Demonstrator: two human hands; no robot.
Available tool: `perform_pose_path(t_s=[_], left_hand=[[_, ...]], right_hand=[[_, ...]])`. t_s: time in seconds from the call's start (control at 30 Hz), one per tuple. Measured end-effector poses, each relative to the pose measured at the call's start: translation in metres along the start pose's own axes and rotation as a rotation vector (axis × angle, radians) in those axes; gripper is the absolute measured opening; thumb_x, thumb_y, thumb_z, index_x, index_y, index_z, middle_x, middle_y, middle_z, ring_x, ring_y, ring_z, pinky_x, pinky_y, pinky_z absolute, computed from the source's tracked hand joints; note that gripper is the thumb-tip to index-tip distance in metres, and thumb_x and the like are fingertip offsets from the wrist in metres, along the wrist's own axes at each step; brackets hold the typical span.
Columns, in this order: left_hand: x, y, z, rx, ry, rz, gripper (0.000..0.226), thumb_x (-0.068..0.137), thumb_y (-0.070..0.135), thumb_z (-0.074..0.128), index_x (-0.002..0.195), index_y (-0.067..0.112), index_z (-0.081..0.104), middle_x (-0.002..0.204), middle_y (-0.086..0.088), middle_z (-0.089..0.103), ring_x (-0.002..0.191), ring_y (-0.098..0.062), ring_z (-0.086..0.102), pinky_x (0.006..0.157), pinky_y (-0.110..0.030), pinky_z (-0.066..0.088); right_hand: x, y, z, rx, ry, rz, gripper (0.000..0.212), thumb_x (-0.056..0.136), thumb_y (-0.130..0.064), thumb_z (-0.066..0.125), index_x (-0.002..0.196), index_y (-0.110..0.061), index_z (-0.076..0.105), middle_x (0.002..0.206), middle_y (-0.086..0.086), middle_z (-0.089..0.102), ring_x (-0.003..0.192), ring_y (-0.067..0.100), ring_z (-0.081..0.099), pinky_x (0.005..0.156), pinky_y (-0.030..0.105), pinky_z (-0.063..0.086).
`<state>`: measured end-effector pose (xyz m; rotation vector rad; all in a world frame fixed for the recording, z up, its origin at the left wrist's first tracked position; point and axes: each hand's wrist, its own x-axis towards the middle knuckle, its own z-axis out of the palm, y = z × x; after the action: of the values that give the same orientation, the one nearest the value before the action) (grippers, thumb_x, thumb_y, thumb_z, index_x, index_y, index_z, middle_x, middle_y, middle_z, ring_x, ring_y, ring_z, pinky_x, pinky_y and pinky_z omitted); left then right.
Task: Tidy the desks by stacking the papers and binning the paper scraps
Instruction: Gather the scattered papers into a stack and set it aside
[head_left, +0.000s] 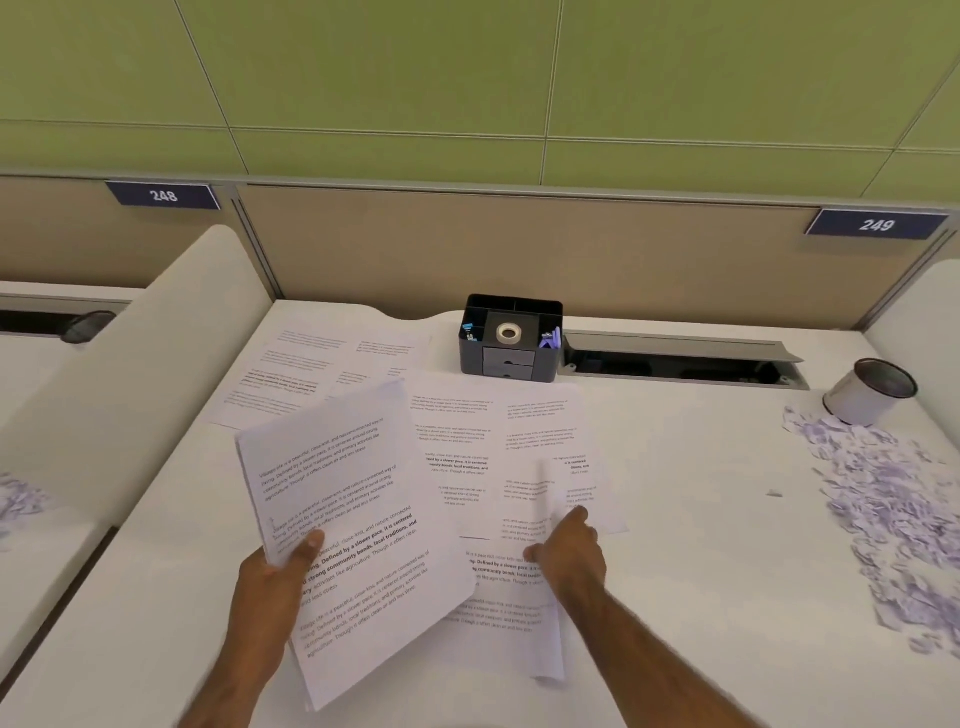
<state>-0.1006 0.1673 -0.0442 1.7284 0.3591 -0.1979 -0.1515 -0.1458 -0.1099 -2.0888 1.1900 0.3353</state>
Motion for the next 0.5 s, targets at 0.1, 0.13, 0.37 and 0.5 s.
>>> perform_pose_path(t_s=[0.1, 0.13, 0.37, 0.5], left_hand=[[0.003, 0.000, -0.002, 0.001, -0.006, -0.005, 0.016, 0.095, 0.027, 0.070, 0.109, 0.021, 0.068, 0.096, 0.001, 0.077, 0.088, -0.030, 0.074, 0.082, -0.048, 0.058], [0.003, 0.000, -0.002, 0.005, -0.005, -0.005, 0.013, 0.095, 0.028, 0.070, 0.106, 0.021, 0.068, 0.095, 0.001, 0.078, 0.087, -0.030, 0.074, 0.082, -0.048, 0.059], [0.007, 0.004, 0.001, 0.012, -0.009, -0.003, 0.011, 0.096, 0.026, 0.069, 0.104, 0.019, 0.068, 0.091, 0.000, 0.078, 0.085, -0.031, 0.074, 0.082, -0.048, 0.058], [0.014, 0.003, 0.003, 0.009, -0.003, -0.011, 0.015, 0.095, 0.028, 0.070, 0.108, 0.019, 0.068, 0.096, -0.002, 0.078, 0.088, -0.032, 0.074, 0.086, -0.051, 0.058]], right_hand=[[0.004, 0.000, -0.001, -0.004, 0.004, 0.017, 0.060, 0.079, -0.022, 0.078, 0.125, -0.009, 0.042, 0.125, 0.012, 0.063, 0.112, 0.033, 0.065, 0.092, 0.042, 0.055], [0.005, 0.000, -0.003, 0.006, 0.006, 0.025, 0.050, 0.080, -0.020, 0.074, 0.121, -0.009, 0.046, 0.121, 0.010, 0.065, 0.108, 0.031, 0.067, 0.091, 0.041, 0.056], [0.034, 0.002, -0.017, 0.449, -0.005, -0.005, 0.033, 0.070, -0.015, 0.071, 0.100, -0.002, 0.067, 0.099, 0.012, 0.073, 0.087, 0.029, 0.070, 0.075, 0.037, 0.060], [0.057, -0.011, -0.036, 0.512, 0.066, -0.057, 0.017, 0.080, -0.009, 0.069, 0.093, 0.001, 0.066, 0.100, 0.012, 0.072, 0.091, 0.029, 0.068, 0.072, 0.030, 0.051]])
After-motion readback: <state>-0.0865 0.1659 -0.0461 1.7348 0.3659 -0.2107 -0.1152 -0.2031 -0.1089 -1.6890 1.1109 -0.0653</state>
